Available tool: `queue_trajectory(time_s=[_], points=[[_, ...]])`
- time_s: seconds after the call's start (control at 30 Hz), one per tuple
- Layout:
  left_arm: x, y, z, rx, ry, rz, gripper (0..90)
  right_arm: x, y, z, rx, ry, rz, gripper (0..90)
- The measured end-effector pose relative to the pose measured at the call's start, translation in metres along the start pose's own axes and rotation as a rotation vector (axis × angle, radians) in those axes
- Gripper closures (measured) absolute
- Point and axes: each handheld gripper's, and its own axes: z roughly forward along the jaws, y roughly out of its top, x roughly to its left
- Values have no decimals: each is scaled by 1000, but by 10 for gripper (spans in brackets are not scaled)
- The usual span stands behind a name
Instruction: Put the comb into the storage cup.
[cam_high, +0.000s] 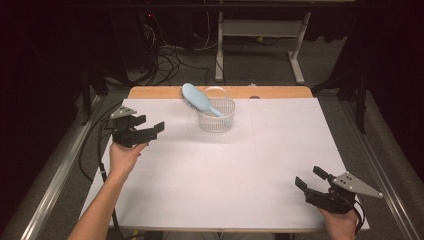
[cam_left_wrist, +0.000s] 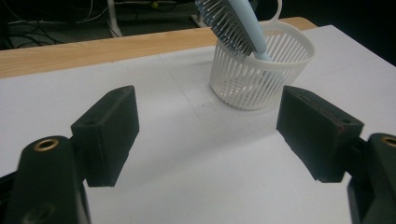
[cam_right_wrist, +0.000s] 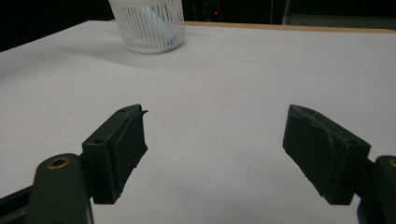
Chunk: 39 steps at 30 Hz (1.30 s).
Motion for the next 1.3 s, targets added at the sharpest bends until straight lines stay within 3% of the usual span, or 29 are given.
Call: queue_trajectory(time_s=[0.2,0.93,1.3], points=[[-1,-3,-2,2,3,13,207,1,0,-1,-4,-3,-1,218],[4,-15,-12,-9,3,-10,206,0,0,-1,-5,-2,0,217],[3,-20,-18,-20,4,-4,206,1,0,-2,-8,-3,0,217]])
